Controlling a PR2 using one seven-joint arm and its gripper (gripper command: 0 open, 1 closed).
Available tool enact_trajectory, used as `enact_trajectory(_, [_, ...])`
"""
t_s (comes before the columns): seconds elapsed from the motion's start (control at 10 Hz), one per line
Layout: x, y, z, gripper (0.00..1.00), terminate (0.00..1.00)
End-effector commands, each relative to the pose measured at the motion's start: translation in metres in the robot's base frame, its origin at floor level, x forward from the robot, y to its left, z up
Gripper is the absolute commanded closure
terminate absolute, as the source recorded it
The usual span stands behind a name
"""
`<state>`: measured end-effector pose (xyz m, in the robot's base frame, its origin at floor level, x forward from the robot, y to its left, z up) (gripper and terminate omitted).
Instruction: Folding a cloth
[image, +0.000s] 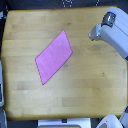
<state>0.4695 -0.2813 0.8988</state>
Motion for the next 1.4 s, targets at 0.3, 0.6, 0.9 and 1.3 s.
enact_trajectory(0.3, [0.025,0.032,-0.022,0.0,0.0])
enact_trajectory(0.6, [0.05,0.076,-0.05,0.0,0.0])
enact_trajectory(0.9, [0.064,0.115,-0.076,0.0,0.0])
enact_trajectory(1.3, [0.056,0.16,-0.1,0.0,0.0])
